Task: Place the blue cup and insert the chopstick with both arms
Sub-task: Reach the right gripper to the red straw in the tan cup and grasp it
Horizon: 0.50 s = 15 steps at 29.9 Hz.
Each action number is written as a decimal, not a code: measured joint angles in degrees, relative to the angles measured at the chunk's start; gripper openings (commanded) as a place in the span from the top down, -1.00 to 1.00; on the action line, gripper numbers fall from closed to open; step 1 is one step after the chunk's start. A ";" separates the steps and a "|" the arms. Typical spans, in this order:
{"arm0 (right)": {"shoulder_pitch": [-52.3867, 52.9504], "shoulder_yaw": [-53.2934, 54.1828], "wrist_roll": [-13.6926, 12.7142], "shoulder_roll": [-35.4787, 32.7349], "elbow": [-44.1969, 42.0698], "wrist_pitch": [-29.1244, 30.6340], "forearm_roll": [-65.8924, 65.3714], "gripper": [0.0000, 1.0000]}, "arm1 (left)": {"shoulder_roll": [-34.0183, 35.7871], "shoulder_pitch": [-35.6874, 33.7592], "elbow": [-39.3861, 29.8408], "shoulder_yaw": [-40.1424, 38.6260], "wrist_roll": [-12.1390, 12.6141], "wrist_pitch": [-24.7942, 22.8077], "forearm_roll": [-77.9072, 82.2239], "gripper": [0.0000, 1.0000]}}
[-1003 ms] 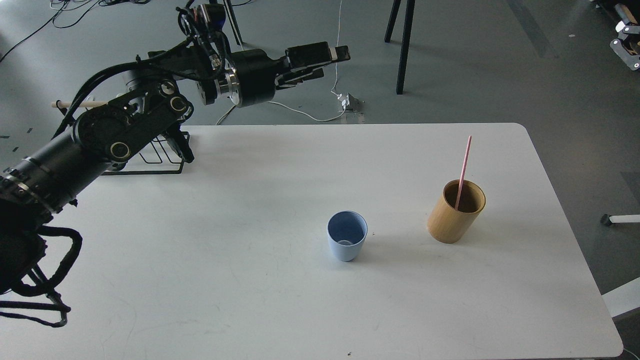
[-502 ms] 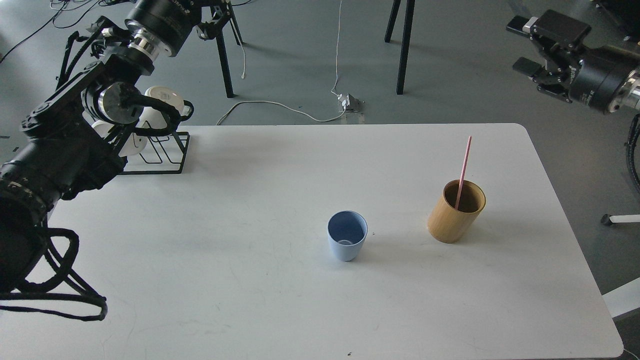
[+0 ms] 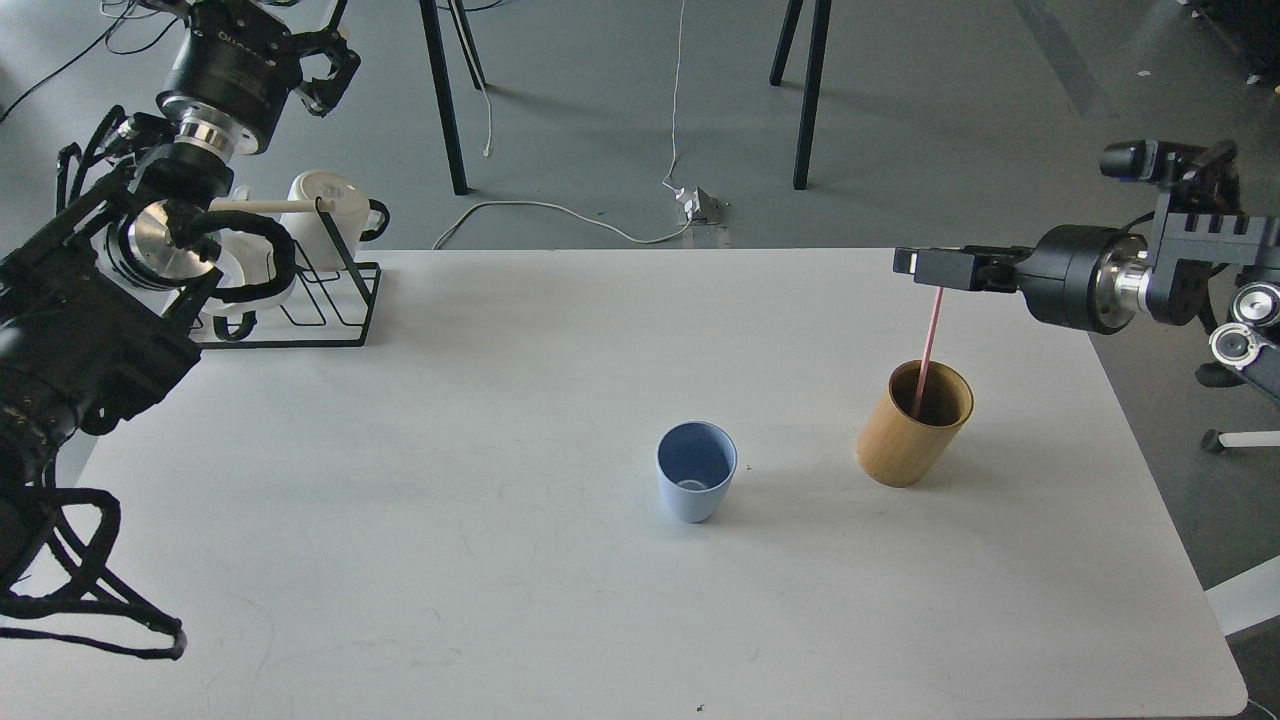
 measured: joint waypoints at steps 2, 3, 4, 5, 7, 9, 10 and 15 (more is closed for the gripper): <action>-0.05 -0.55 -0.16 -0.02 0.00 -0.12 -1.69 -0.58 | 0.02 0.00 0.00 0.04 0.05 0.00 0.02 -0.99; -0.11 -0.65 -0.20 -0.04 0.00 -0.15 -2.07 -0.58 | 0.05 0.00 0.00 0.05 0.06 0.00 0.05 -0.99; -0.18 -0.73 -0.24 -0.08 0.00 -0.16 -2.33 -0.58 | 0.11 -0.01 0.00 0.05 0.07 0.00 0.09 -0.99; -0.24 -0.78 -0.28 -0.10 0.00 -0.16 -2.49 -0.58 | 0.13 -0.01 0.00 0.07 0.07 0.00 0.12 -0.99; -0.33 -0.85 -0.41 -0.10 -0.12 -0.17 -2.65 -0.58 | 0.12 -0.01 0.05 0.11 0.07 0.00 0.15 -0.99; -0.53 -1.14 -0.77 -0.10 -0.46 -0.18 -2.78 -0.52 | -0.08 -0.01 0.08 0.13 0.07 0.00 0.15 -0.99; -0.65 -1.52 -0.95 -0.02 -0.74 -0.18 -2.84 -0.47 | -0.29 -0.01 0.09 0.13 0.07 0.00 0.16 -0.99; -0.89 -3.58 -1.32 3.22 -3.51 -0.98 -3.61 -0.15 | -0.69 0.46 0.07 0.14 -0.05 0.00 0.17 -0.99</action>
